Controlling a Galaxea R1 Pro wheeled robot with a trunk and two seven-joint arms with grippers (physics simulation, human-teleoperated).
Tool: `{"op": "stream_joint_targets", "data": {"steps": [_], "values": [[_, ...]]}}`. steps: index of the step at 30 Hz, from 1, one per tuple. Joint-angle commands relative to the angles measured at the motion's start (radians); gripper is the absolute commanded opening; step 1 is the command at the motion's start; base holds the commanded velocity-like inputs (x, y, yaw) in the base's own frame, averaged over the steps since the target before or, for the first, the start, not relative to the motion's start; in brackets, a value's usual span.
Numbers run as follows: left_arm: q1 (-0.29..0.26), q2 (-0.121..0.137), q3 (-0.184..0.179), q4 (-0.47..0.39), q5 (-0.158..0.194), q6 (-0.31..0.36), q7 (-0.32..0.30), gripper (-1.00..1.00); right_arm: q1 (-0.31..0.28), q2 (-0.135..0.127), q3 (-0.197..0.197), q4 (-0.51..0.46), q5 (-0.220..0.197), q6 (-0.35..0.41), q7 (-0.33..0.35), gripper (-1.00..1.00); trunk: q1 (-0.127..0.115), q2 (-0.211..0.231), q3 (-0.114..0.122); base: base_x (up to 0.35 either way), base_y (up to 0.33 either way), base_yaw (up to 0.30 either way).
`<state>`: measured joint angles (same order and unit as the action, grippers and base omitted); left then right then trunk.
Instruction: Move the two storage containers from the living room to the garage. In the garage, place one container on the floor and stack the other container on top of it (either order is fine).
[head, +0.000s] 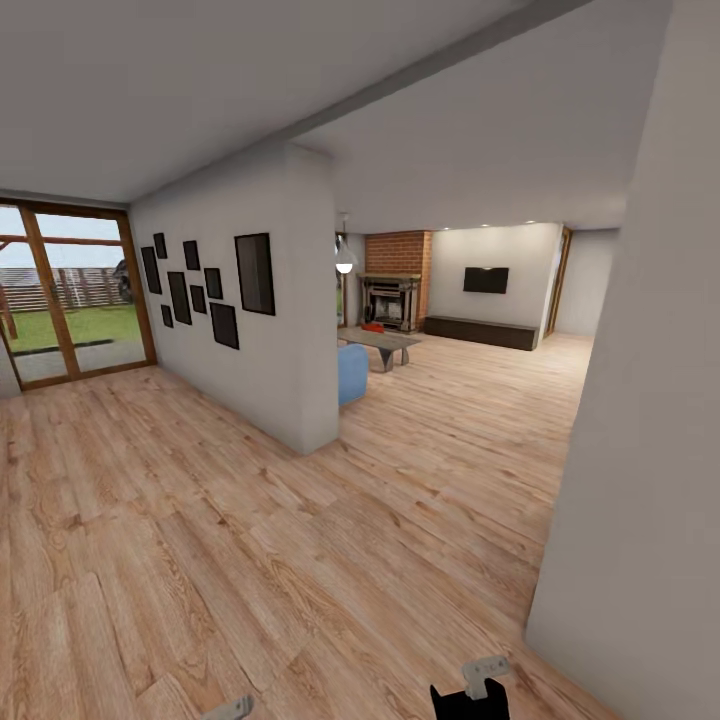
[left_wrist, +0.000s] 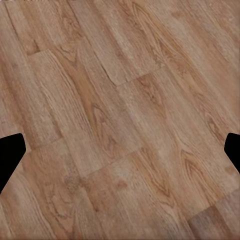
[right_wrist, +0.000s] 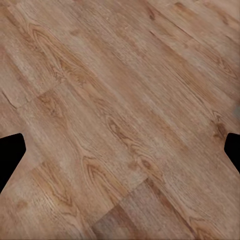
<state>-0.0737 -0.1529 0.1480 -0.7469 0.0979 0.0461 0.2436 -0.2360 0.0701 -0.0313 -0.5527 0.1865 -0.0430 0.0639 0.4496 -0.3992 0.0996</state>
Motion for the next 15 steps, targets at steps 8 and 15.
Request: {"op": "stream_joint_targets", "data": {"steps": [8, 15], "values": [[0.000, 0.001, 0.001, -0.002, 0.008, 0.017, 0.001, 1.00, 0.000, 0.000, -0.005, 0.000, 0.006, -0.003, 0.004, 1.00, 0.000, -0.001, 0.000, 0.191, 0.000, 0.000], [0.000, 0.000, 0.001, -0.002, 0.008, 0.018, 0.002, 1.00, 0.000, 0.000, -0.005, 0.001, 0.005, -0.003, 0.004, 1.00, 0.000, -0.001, 0.000, 0.322, 0.000, 0.000]]}}
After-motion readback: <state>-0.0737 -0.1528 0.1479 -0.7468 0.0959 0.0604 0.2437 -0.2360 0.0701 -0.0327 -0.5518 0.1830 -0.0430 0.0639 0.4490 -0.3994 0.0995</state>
